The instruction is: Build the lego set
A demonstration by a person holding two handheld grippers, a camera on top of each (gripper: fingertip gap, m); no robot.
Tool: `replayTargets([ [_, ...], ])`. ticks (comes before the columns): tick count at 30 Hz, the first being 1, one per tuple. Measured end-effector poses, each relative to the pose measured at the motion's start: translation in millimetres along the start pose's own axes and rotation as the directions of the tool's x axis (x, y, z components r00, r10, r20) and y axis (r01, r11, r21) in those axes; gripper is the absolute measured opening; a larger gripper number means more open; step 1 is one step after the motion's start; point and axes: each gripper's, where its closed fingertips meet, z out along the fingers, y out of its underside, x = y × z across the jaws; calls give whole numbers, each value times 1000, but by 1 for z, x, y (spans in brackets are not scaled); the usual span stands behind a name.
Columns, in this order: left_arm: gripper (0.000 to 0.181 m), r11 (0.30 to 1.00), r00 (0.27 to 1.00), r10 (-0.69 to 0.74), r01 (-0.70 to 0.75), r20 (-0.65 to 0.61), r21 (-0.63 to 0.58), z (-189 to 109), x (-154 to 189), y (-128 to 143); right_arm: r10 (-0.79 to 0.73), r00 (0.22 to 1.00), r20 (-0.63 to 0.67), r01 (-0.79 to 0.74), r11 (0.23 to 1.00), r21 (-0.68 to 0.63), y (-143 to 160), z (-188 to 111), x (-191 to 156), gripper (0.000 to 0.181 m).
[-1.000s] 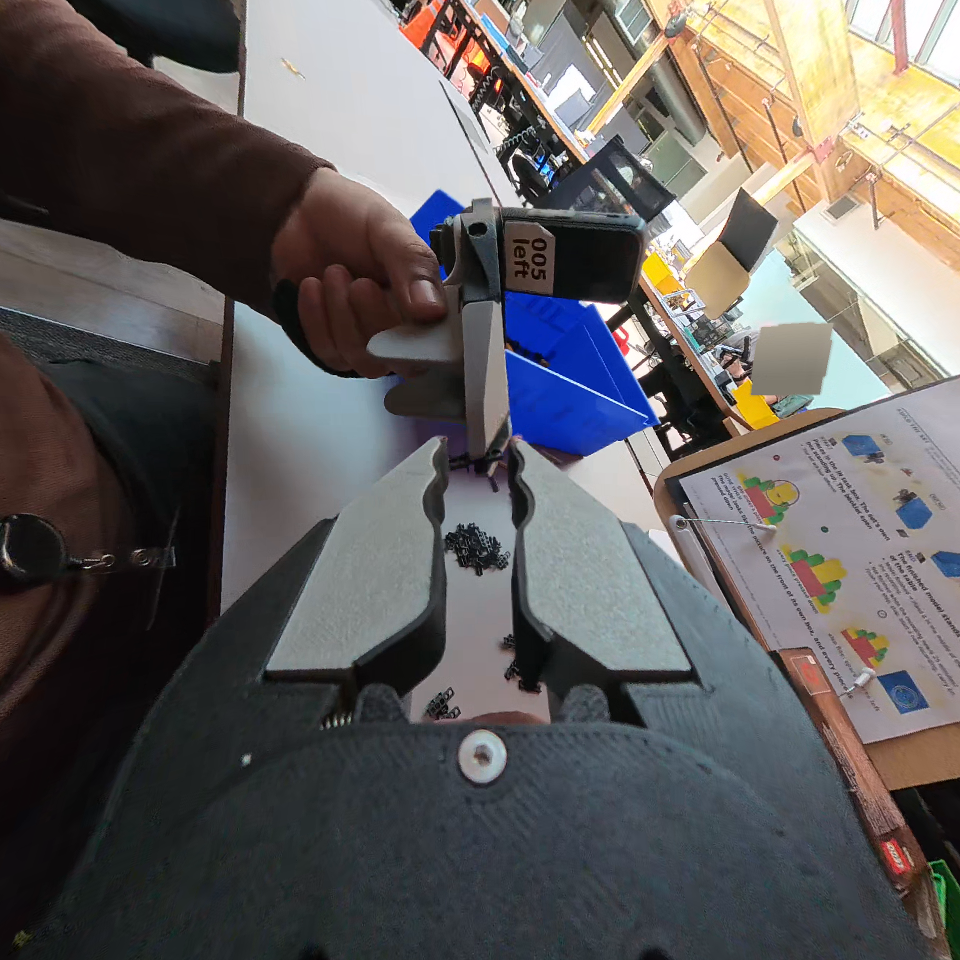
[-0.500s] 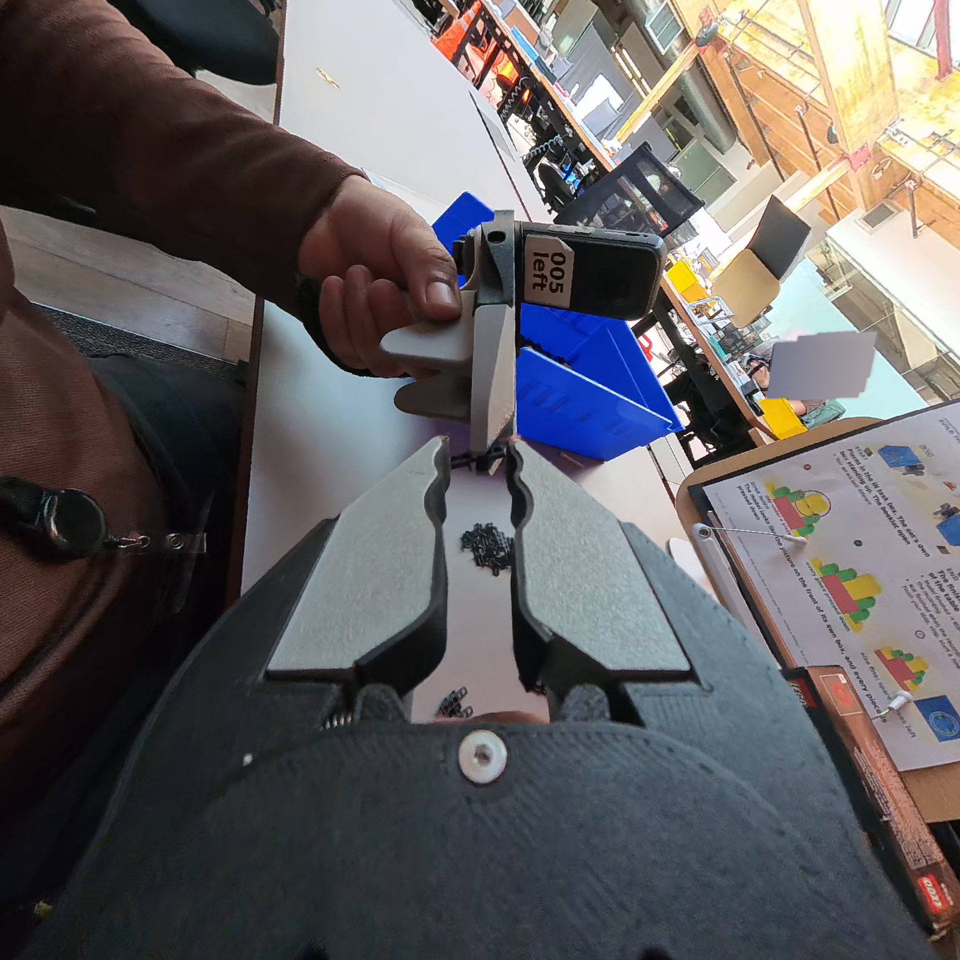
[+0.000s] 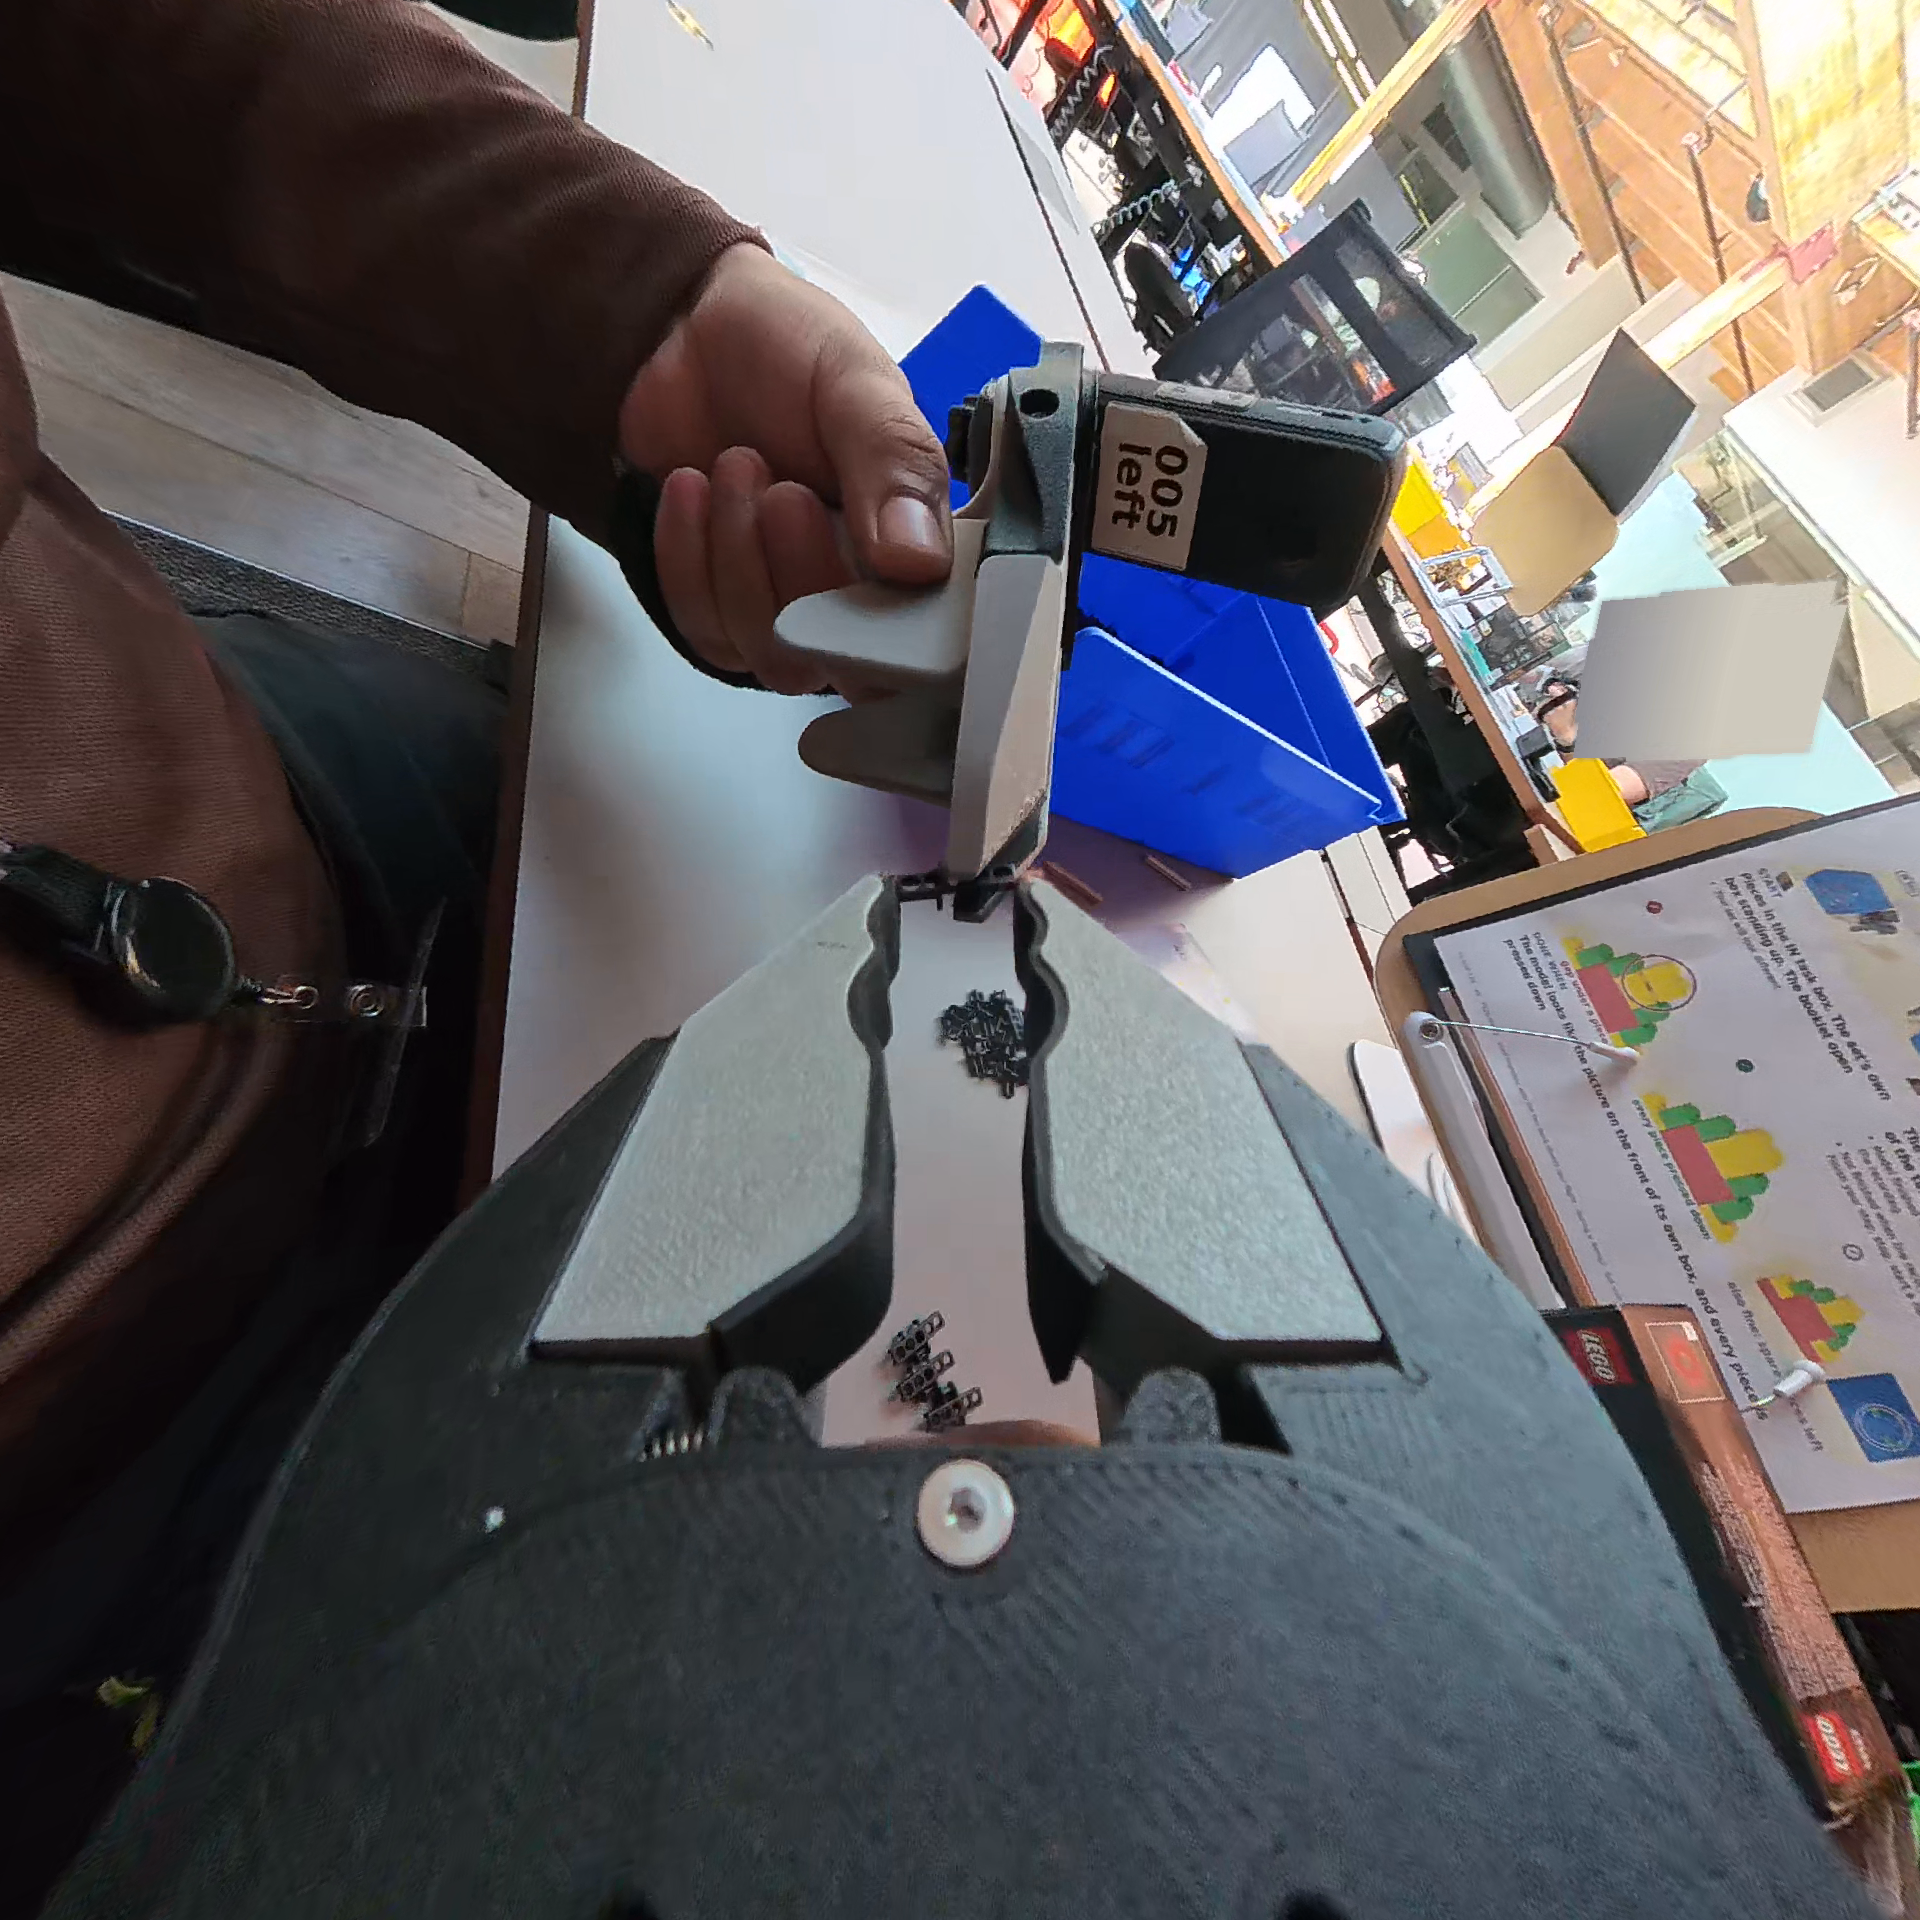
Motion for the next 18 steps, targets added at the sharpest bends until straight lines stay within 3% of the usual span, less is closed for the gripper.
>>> replayTargets([
  [1, 2, 1000, 1000, 1, -1, 6, -1, 0, -1, 0, -1, 1000, 2, 1, 1000, 2, 0, 0, -1, 19],
  [12, 2, 1000, 996, 7, -5, 85, -18, -2, -14, 3, 0, 1000, -24, -1, 999, -39, 9, 4, -2, 18],
  [18, 12, 1000, 986, -17, 13, 166, 26, -18, -29, -9, 88, 994, -58, -94, 989, -116, 44, -4, 7, 19],
])
